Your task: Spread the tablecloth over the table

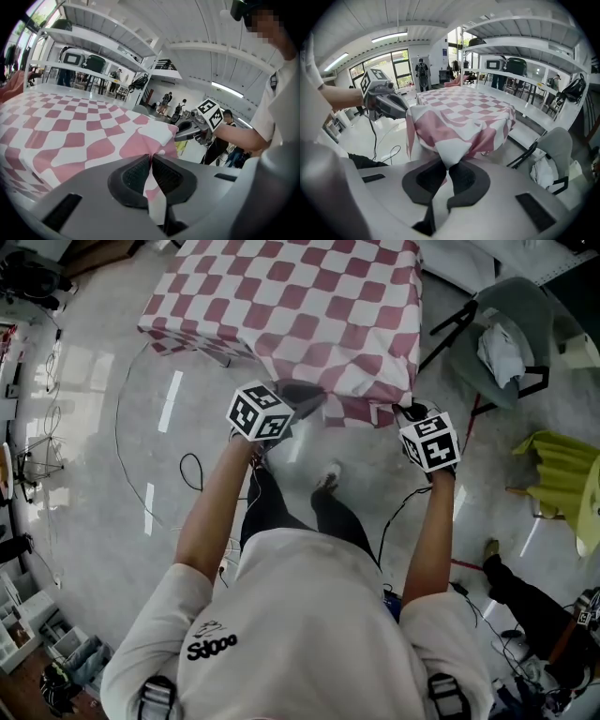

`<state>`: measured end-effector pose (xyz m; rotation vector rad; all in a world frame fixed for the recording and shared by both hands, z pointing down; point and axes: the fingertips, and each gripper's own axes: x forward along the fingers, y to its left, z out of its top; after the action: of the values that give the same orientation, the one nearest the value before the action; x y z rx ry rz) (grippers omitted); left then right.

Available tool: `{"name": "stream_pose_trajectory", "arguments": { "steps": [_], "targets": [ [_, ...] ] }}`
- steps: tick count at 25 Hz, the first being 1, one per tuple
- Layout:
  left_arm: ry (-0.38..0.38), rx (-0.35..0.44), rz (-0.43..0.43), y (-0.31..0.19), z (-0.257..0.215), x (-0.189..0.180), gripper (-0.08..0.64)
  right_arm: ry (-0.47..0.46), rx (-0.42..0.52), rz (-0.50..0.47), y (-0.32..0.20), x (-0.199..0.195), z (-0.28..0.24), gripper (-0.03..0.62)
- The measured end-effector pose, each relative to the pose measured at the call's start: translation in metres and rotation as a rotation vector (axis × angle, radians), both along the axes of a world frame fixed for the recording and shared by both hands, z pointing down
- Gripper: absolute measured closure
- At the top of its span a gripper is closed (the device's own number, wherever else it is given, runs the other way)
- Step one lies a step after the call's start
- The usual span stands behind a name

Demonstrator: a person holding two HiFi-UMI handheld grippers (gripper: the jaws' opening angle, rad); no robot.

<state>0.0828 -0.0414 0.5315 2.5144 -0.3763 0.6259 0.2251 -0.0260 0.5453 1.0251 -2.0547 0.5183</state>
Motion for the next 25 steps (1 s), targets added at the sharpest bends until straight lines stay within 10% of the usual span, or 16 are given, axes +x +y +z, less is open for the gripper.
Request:
{"name": "stream_pose_trajectory", "arguments": {
  "steps": [13, 25],
  "targets": [
    [-0.020, -0.160, 0.033, 0.023, 0.060, 0.002, 0.420, -0.062, -0.089, 0.017, 0.042, 0.022, 0.015, 0.557],
    [-0.029, -0.131, -0.007, -0.004, 0.073, 0.000, 0.411, -0.032, -0.107, 0.229, 0.065, 0.082, 0.052, 0.451]
  ]
}}
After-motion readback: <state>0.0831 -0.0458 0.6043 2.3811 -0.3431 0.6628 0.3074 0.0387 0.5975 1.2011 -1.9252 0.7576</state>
